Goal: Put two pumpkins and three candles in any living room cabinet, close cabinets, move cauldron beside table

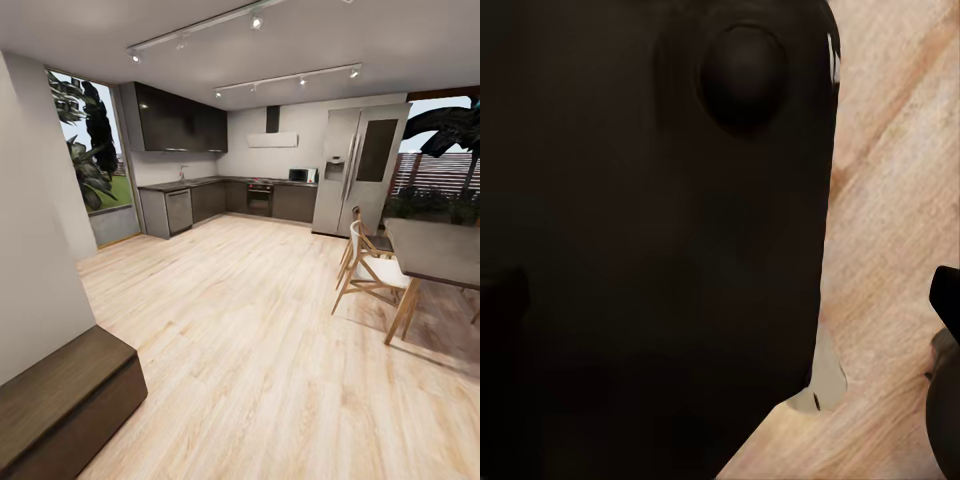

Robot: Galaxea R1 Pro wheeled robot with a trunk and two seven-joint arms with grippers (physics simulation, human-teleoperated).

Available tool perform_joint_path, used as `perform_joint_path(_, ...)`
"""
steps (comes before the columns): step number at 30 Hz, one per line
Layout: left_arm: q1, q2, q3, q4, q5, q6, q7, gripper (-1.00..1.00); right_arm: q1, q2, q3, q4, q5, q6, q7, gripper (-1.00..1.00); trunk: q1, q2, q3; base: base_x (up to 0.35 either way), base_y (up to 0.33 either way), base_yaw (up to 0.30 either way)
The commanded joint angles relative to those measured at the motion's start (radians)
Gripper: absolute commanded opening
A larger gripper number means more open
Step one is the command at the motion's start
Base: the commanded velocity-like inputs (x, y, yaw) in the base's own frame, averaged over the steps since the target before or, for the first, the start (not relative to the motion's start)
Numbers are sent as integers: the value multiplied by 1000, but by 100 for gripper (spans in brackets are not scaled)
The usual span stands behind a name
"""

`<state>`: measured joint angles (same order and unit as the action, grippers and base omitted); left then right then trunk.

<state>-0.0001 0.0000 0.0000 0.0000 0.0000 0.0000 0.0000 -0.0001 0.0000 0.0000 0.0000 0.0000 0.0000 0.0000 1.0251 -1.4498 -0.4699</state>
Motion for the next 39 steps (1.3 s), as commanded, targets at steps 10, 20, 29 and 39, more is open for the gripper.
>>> perform_joint_path(10, -1, -26, -3, -2, -3, -6, -2, 100, -1, 36, -5, 0, -4, -4, -4, 100, 0, 0, 0, 0, 2, 0)
perform_joint_path(20, -1, -28, -3, -2, -3, -9, -2, 100, -1, 62, -4, 0, -3, -3, -6, 100, 0, 0, 0, 24, 165, 0)
perform_joint_path(29, -1, -28, -4, -2, -3, -19, -2, 100, -1, 68, -6, 0, -3, 2, -6, 100, 0, 0, 0, 21, 33, 132)
perform_joint_path(39, -1, -28, -5, -2, -3, -22, -2, 100, -1, 69, -6, 0, -2, 0, -6, 100, 0, 0, 0, 1, 1, 276)
